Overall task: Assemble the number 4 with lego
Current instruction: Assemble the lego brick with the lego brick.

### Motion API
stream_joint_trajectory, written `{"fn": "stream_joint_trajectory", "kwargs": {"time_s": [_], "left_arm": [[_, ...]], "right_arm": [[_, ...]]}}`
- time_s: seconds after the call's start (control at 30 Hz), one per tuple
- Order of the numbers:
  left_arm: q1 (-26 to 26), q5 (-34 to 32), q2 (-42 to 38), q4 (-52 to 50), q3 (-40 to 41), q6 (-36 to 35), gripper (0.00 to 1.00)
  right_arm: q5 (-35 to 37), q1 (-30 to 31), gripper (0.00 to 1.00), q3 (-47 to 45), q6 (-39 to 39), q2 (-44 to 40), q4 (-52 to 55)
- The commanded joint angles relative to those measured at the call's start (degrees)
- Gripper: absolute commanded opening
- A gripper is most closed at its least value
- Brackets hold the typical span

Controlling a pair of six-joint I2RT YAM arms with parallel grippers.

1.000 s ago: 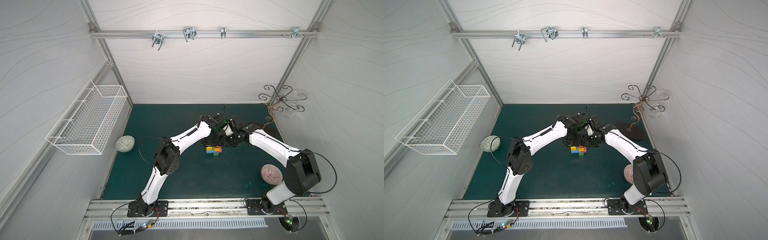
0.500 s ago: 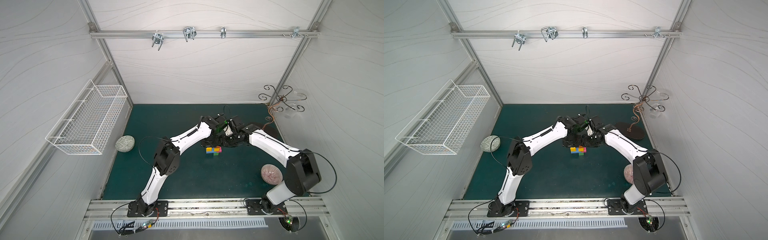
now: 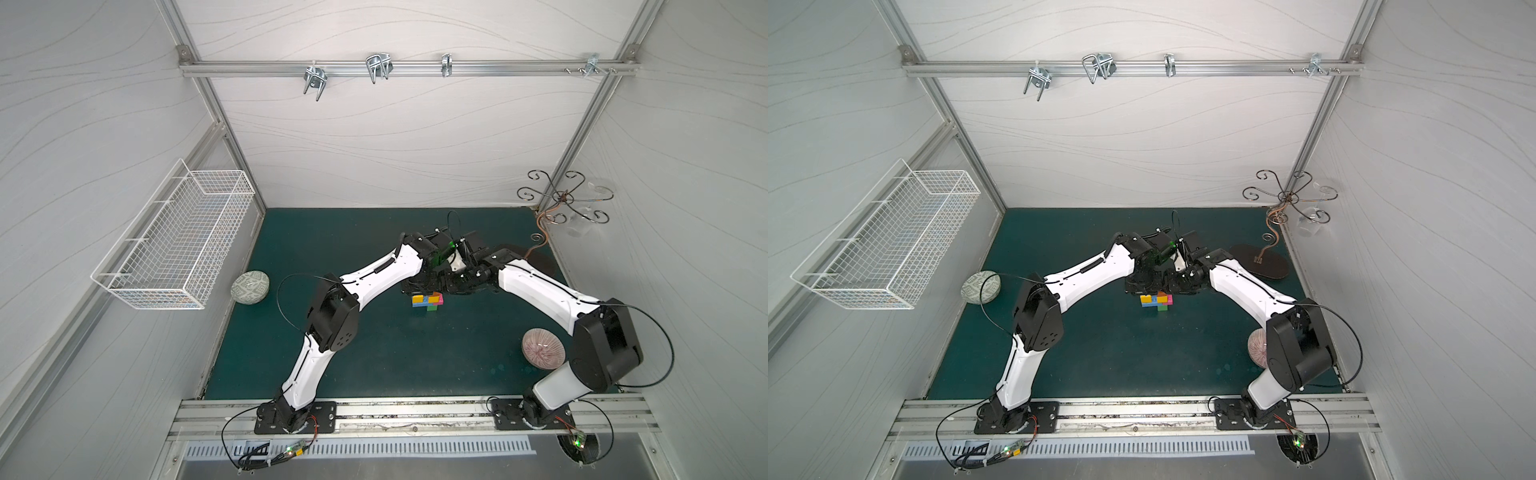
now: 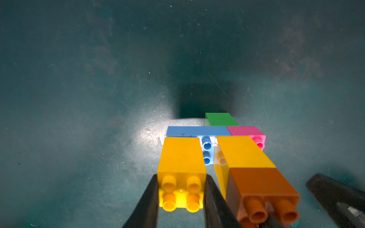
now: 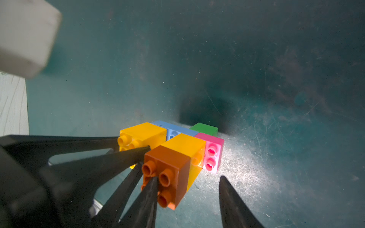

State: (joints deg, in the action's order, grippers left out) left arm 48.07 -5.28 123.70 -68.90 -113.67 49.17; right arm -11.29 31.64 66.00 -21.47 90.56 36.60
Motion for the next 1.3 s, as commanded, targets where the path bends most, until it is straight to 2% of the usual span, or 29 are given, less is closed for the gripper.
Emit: {"fn": "stream_joint_trajectory", "kwargs": {"time_s": [0.0, 0.5, 0.77, 1.27], "left_arm": [[0.3, 0.2, 0.4, -2.0, 0.8, 1.3, 0.00], [0.4, -2.9, -0.1, -1.6, 0.5, 3.7, 0.00], [0.4, -2.9, 1.4, -1.0, -1.8, 2.2, 0.00], [1.1, -3.4, 3.2, -0.9, -1.0, 0.1, 0.00]], "right_arm": [[8.4, 0.3, 0.49, -5.7, 1.0, 5.3, 13.8], [8.2, 0.3, 0.49, -6.7, 0.9, 5.1, 13.2], [8.2, 0.3, 0.49, -6.5, 0.9, 5.1, 13.4], [8.0, 0.4, 0.49, -7.3, 0.9, 5.0, 13.1]]}}
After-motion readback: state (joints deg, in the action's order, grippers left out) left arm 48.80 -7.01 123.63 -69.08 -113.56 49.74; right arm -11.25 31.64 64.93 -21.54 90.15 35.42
